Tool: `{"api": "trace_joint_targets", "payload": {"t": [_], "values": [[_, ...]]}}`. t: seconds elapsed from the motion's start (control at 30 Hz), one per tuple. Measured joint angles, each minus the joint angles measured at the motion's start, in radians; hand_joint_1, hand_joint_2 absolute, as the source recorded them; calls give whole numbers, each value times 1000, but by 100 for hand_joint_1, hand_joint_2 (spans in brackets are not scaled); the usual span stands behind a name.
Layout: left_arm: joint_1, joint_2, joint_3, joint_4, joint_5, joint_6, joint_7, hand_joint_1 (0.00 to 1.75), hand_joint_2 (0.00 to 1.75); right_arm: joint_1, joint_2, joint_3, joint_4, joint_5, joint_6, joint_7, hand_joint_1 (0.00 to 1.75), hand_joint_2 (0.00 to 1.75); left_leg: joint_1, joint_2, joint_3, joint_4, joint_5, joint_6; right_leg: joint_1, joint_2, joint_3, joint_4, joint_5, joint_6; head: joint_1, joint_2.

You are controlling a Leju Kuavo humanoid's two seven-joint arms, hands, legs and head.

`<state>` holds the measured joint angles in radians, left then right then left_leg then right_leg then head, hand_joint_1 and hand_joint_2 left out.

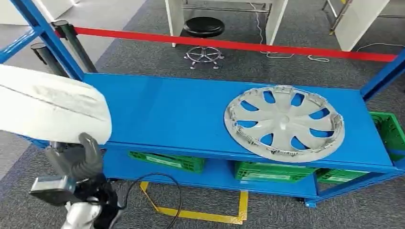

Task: Take the parts from the cabinet and place them on the table.

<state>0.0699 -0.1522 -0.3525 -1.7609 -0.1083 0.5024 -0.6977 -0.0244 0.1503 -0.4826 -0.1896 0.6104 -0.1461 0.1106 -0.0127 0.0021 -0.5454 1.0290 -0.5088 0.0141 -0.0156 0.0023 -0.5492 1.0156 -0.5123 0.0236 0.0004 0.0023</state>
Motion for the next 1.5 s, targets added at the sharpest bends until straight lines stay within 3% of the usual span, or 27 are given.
{"api": "trace_joint_targets", "payload": {"t": [0.1, 0.13, 0.2, 0.27, 0.3, 0.33, 0.37, 0.43, 0.47, 0.5, 0.63, 0.7, 0.77, 0.8, 0.83, 0.9, 0.97, 1.0, 1.13, 1.17, 1.2, 1.27, 1.3, 1.33, 1.4, 1.47, 1.5], "values": [[23, 4, -21, -35, 3, -2, -1, 175, 175, -1, 2, -6, 0, 0, -2, 0, 0, 0, -3, 0, -1, -2, 1, 8, -2, 0, 2, -7, 4, 8, 0, 0], [28, 5, -26, -45, 5, -3, -1, 175, 175, -1, 2, -6, 0, 1, -2, 0, 0, 0, 5, 1, 5, -22, 17, 18, 3, 1, 6, -7, 5, 15, 0, 0], [38, 3, -33, -54, 39, -32, -2, 175, 175, 1, 3, -9, 0, 1, -6, -6, 0, 0, 11, 5, 11, -35, 28, 28, 3, 0, -28, 54, -55, 13, 6, 0], [71, 4, -41, -54, 54, -74, -2, 175, 175, 1, 3, -13, 0, 12, -8, -10, 0, 0, 10, 7, 7, -35, 29, 29, 1, 0, -91, 204, -127, 17, 8, 0], [89, 7, -52, -54, 45, -92, -2, 175, 175, 3, 3, -13, 0, 24, -8, -11, 0, 0, 9, 8, 6, -34, 29, 29, 0, -1, -120, 267, -146, 20, 8, 0], [102, 11, -63, -53, 41, -94, -2, 175, 175, 7, 3, -13, 0, 45, -8, -9, 0, 0, 10, 8, 5, -33, 29, 28, 0, -1, -129, 286, -142, 21, 8, 0], [112, 19, -78, -53, 42, -94, -2, 175, 175, 10, 3, -10, 0, 82, -7, -1, 0, 0, 11, 8, 6, -32, 29, 28, -2, -1, -111, 252, -107, 23, 8, 0], [127, 30, -106, -53, 41, -83, -2, 175, 175, 11, 2, 13, 0, 145, 1, 15, 0, 0, 14, 8, 6, -25, 25, 22, -7, -2, -37, 100, -22, 25, 8, 0], [131, 37, -120, -52, 34, -66, -2, 175, 175, 10, 2, 27, 0, 170, 3, 23, 0, 0, 15, 8, 3, -16, 21, 14, -10, -3, 0, 18, 0, 27, 9, 0], [132, 42, -139, -50, 31, -49, -2, 175, 175, 10, 5, 39, 1, 193, 6, 31, 0, 0, 6, 7, -5, -6, 18, 6, -3, -2, 11, 6, -15, 28, 12, 0], [135, 77, -200, -38, 31, 21, -2, 175, 175, 13, 8, 85, 2, 263, 5, 52, 0, 0, 9, 5, -17, 2, 29, -15, -4, 3, -2, 13, 0, -3, 8, 0], [139, 90, -213, -39, 30, 62, -2, 175, 175, 12, 8, 103, 2, 288, 15, 59, 0, 0, 12, 2, -35, 45, -29, -27, -8, -1, -14, 11, 10, -20, 2, 0], [147, 106, -229, -40, 24, 95, -2, 175, 175, 12, 8, 126, 2, 314, 22, 67, 0, 0, 15, 2, -85, 199, -130, -35, -5, -4, -30, 12, 21, -30, -1, 0], [152, 114, -236, -40, 22, 107, -2, 175, 175, 12, 8, 135, 2, 321, 24, 69, 0, 0, 16, 2, -104, 266, -161, -37, -3, -5, -37, 12, 27, -31, -1, 0], [157, 122, -242, -41, 21, 116, -2, 175, 175, 10, 8, 143, 2, 326, 25, 69, 0, 0, 17, 2, -106, 296, -170, -37, -2, -6, -45, 12, 34, -30, 0, 0], [162, 132, -249, -41, 19, 122, -2, 175, 175, 9, 8, 153, 2, 332, 26, 70, 0, 0, 17, 2, -48, 220, -127, -32, -1, -6, -60, 12, 47, -28, 0, 0], [164, 138, -255, -45, 18, 129, -2, 175, 175, 8, 8, 163, 2, 335, 26, 71, 0, 0, 17, 1, 78, 17, -54, -23, -1, -4, -70, 12, 61, -23, -1, 0], [163, 140, -259, -46, 16, 139, -2, 175, 175, 7, 8, 165, 2, 341, 26, 72, 0, 0, 16, 0, 107, -42, -69, -20, 0, -4, -73, 12, 67, -17, -1, 0], [177, 155, -269, -51, 0, 187, -2, 175, 175, 8, 8, 185, 2, 364, 24, 78, 0, 0, 5, -1, 85, -39, -34, 0, -1, -4, -77, -1, 102, 12, 1, 0], [181, 157, -269, -56, -3, 190, -2, 175, 175, 8, 8, 187, 3, 365, 23, 78, 0, 0, 13, 4, 73, -48, -18, 9, -4, -2, -84, 4, 93, 15, 0, 0], [186, 159, -269, -62, -13, 193, -2, 175, 175, 8, 10, 188, 3, 369, 23, 79, 0, 0, 11, 6, 58, -47, -7, 18, -2, -1, -98, 25, 41, 17, 4, 0], [193, 161, -269, -71, -28, 195, -2, 175, 175, 6, 10, 192, 3, 379, 23, 79, 0, 0, 9, 8, 30, -47, 14, 28, 0, 0, -128, 153, -88, 19, 8, 0], [195, 164, -269, -72, -29, 195, -2, 175, 175, 4, 10, 194, 3, 381, 23, 79, 0, 0, 6, 8, 16, -46, 25, 29, 2, 1, -138, 223, -131, 19, 7, 0], [198, 166, -269, -74, -29, 195, -2, 175, 175, 3, 10, 195, 3, 383, 23, 79, 0, 0, 4, 8, 1, -44, 36, 30, 5, 1, -139, 277, -147, 19, 8, 0], [203, 168, -269, -76, -30, 196, -2, 175, 175, 5, 10, 198, 3, 387, 24, 79, 0, 0, 1, 8, -30, -40, 56, 29, 7, 1, -94, 280, -94, 16, 7, 0], [204, 169, -269, -79, -32, 196, -2, 175, 175, 4, 14, 207, 3, 390, 28, 75, 0, 0, 0, 8, -54, -32, 71, 24, 7, -1, 23, 136, -28, 12, 8, 0], [205, 169, -269, -80, -36, 196, -2, 175, 175, 3, 19, 209, 3, 388, 32, 70, 0, 0, 0, 8, -58, -27, 77, 20, 6, -2, 87, 44, -35, 8, 7, 0]]}}
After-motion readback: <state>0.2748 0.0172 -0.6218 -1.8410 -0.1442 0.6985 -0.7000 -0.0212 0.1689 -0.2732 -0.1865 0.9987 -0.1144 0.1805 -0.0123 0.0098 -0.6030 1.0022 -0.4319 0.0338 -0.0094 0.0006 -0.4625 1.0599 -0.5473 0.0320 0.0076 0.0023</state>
